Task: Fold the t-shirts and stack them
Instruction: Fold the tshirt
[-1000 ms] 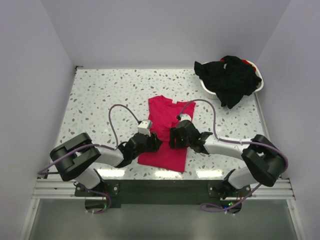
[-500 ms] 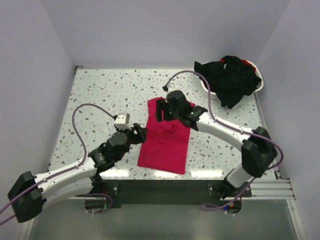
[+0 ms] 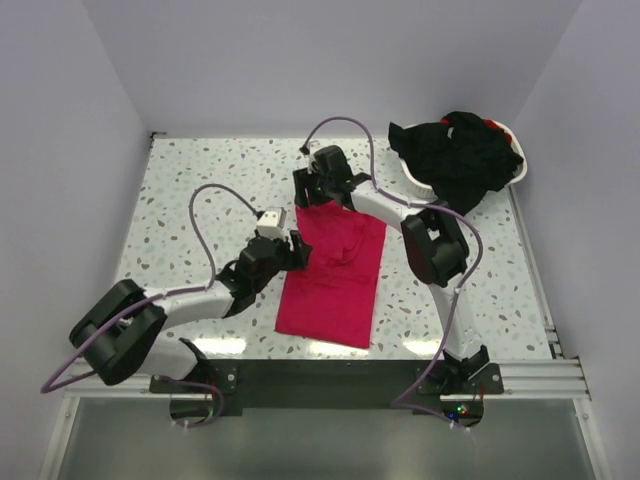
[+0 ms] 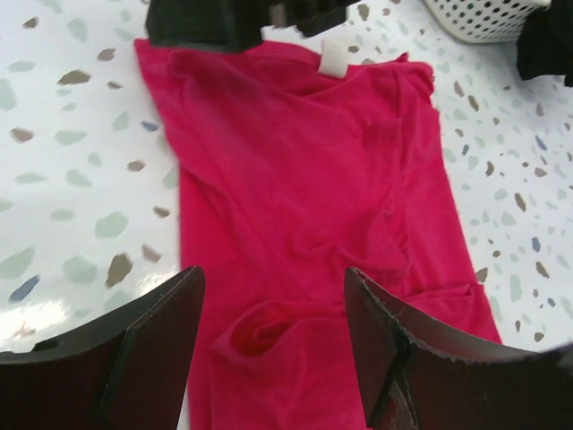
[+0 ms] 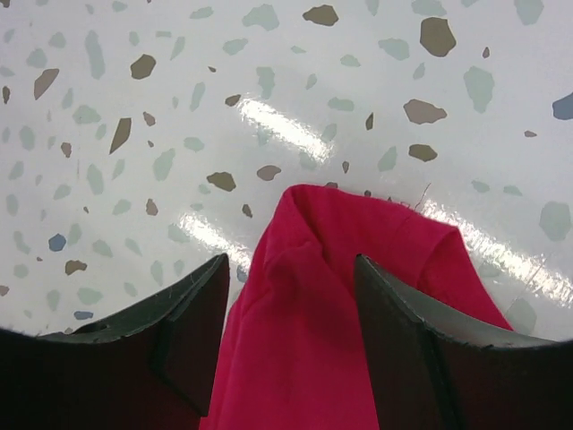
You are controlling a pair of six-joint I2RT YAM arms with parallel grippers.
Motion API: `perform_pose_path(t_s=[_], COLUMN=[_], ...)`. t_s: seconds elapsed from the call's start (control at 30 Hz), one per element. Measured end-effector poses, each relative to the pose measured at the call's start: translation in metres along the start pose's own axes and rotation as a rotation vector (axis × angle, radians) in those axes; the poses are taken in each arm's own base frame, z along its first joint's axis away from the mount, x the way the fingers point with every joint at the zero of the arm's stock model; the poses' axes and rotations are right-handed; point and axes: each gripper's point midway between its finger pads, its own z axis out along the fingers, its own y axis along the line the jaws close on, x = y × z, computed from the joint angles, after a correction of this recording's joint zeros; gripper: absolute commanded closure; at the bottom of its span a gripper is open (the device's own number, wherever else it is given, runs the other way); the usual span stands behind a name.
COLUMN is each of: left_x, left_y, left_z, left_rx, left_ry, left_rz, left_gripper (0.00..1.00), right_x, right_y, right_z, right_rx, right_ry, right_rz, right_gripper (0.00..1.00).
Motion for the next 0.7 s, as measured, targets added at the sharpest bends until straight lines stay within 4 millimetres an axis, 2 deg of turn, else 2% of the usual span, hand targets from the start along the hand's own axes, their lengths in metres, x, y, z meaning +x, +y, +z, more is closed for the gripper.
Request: perform_pose_path(t_s=[0.13, 0.3, 0.43, 0.7], left_x=[-0.005, 0.014, 0.031, 0.028], left_y=[-0.015, -0.011, 0.001, 0.009], left_z=[0.023, 0.045, 0.052, 0.054], left_rx=[0.061, 0.077, 0.053, 0.031], left_ry=[-0.012, 0.035, 0.079, 0.064], left_rz=[-0.015, -0.022, -0.028, -0.035], left_gripper=[0.33, 0.34, 0.36, 0.36], right_x=[0.000, -0.001, 0.003, 0.002], right_y=[-0.013, -0.024, -0.026, -0.017], right_z=[0.017, 0.022, 0.025, 0.025], right_rx=[-0.011, -0.033, -0.053, -0.100], right_ry=[0.013, 0.017, 0.030, 0.024], right_rz=[-0.005, 0.012, 0.021, 0.017], right_gripper=[0.42, 0.45, 0.47, 0.51])
